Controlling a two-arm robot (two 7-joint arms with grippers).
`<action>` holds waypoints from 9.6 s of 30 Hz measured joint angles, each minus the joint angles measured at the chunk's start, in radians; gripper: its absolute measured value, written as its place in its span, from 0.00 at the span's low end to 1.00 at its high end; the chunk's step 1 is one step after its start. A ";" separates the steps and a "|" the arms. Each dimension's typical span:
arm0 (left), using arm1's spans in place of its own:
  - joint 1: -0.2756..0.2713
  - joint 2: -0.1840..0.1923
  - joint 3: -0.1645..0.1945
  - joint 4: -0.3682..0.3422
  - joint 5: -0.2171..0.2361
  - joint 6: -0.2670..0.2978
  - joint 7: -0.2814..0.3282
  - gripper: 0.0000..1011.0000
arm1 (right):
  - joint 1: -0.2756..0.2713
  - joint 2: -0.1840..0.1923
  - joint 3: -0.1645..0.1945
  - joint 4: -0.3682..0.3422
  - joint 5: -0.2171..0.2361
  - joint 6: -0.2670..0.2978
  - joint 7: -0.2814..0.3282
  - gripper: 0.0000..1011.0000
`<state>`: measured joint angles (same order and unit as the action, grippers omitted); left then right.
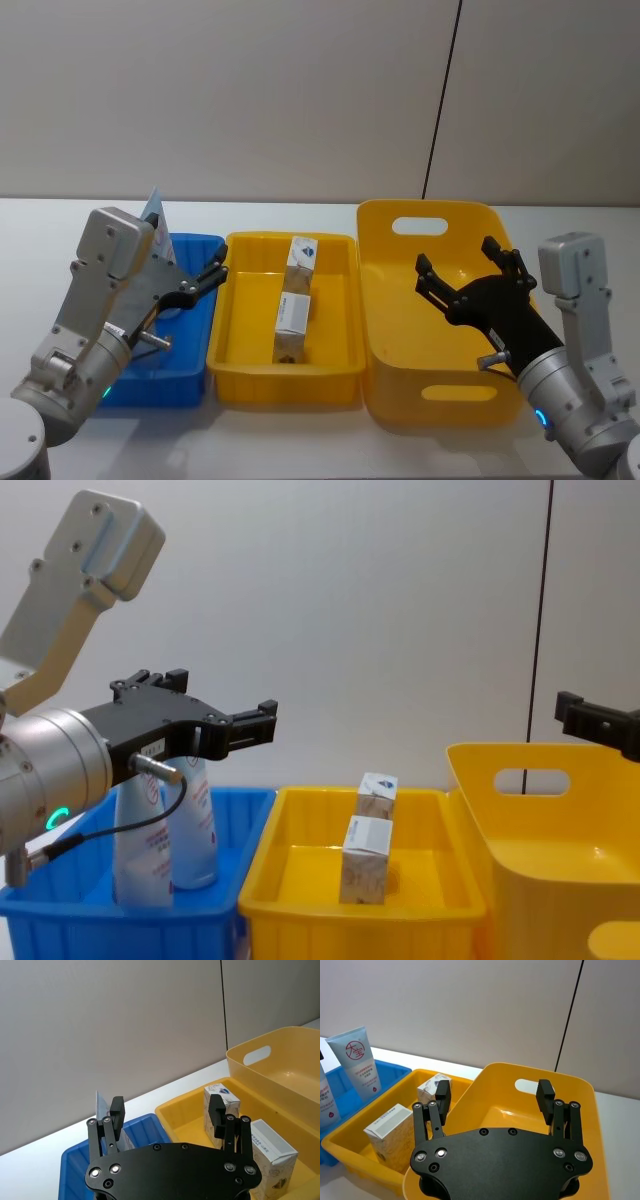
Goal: Bimanual collaborative sorting of washing and personal care products
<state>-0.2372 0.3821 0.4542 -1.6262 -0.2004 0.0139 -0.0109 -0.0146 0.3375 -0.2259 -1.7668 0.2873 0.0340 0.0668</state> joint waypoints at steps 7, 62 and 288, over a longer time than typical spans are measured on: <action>-0.001 0.001 -0.002 -0.003 0.001 0.005 -0.001 0.99 | 0.000 0.000 0.000 0.000 0.000 0.000 0.000 0.99; 0.146 0.011 -0.127 -0.254 -0.007 0.438 0.101 0.99 | 0.000 0.000 0.000 0.000 0.000 0.000 0.000 0.99; -0.701 -0.015 0.174 0.313 -0.284 -0.091 -1.148 0.11 | 0.042 0.035 0.027 -0.032 0.085 0.057 0.111 0.99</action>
<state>-0.9379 0.3673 0.6284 -1.3130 -0.4847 -0.0772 -1.1594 0.0272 0.3724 -0.1988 -1.7992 0.3723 0.0911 0.1779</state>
